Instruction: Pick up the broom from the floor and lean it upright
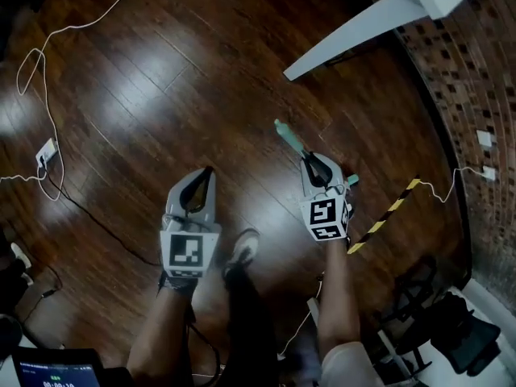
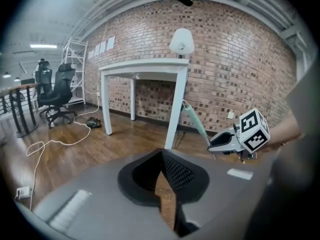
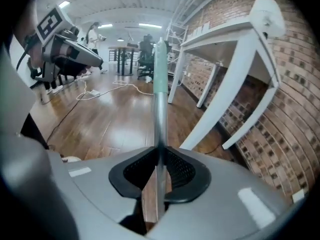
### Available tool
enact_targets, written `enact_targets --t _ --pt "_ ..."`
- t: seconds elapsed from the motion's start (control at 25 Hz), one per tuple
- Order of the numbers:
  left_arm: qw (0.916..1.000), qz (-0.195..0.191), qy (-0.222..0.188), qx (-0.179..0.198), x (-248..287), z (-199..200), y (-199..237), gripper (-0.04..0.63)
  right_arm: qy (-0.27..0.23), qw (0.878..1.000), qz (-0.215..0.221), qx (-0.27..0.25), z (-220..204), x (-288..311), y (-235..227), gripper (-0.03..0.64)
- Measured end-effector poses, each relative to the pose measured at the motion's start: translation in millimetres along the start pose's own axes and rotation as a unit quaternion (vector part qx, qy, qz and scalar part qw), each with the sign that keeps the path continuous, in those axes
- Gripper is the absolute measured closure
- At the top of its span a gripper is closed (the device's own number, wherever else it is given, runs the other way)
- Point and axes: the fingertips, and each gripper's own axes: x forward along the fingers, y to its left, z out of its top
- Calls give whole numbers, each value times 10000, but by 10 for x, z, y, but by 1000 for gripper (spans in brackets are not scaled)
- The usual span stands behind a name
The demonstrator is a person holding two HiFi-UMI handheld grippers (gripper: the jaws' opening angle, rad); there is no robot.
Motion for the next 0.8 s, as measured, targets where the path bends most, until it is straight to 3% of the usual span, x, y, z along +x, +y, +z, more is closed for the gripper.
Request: enact_targets --t 0.2,0.48,0.8 --pt "9960 -772 -302 340 40 868 -337 594 -336 9931 -532 990 100 -578 -579 531" --pt "9858 -1364 -557 803 28 1750 -646 594 -395 9784 -929 1805 62 -1223 -1000 528" --pt "9795 -1504 -976 920 95 2448 -868 594 -1141 9616 -1267 2150 501 -1768 -1523 528"
